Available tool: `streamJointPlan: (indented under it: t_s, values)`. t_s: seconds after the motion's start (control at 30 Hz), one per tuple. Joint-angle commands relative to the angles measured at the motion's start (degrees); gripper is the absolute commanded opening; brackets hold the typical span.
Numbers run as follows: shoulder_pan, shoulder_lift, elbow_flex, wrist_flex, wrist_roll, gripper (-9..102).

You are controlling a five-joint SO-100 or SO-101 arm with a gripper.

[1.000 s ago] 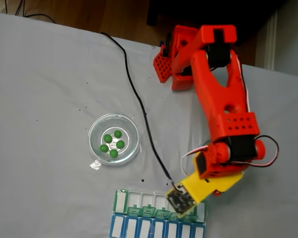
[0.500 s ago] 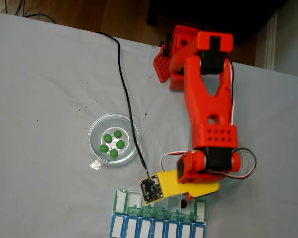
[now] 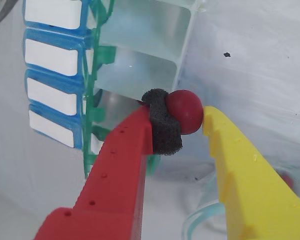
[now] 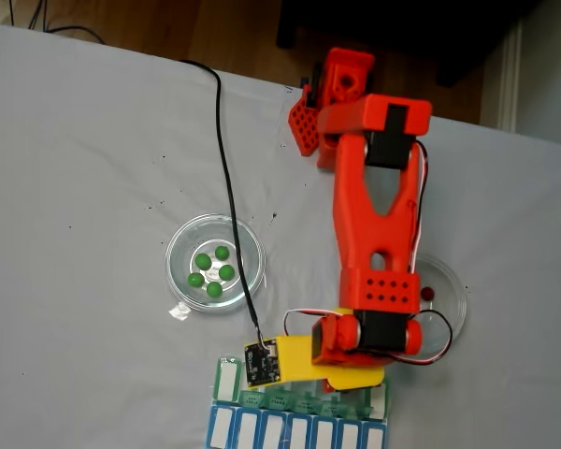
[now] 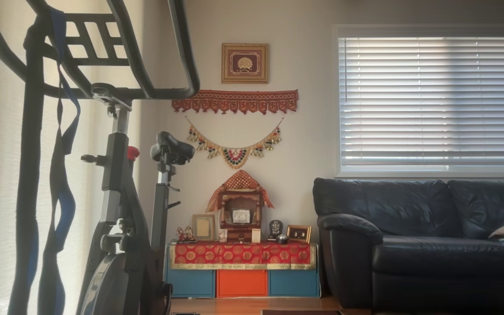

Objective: Sort medicines into box.

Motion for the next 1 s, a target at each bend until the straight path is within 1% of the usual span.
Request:
streamJointPlan:
  t_s: [0.0,0.2,0.33,0.5,0.63,0.97]
  values:
    - [-0.35,1.41,-6.24,-0.62,0.35,1]
    - [-0.88,-4.22,-12.22,-0.26,0.62,1]
    - [-1.05,-8.09,-17.67,2.11,0.97,1]
    - [-1.49,-8.35,-18.63,2.46,1.41,1]
    - [-1.67,-8.96,-19.25,1.23,2.29,1]
    - [-2.29,-16.44,-27.95,2.55,4.48,1]
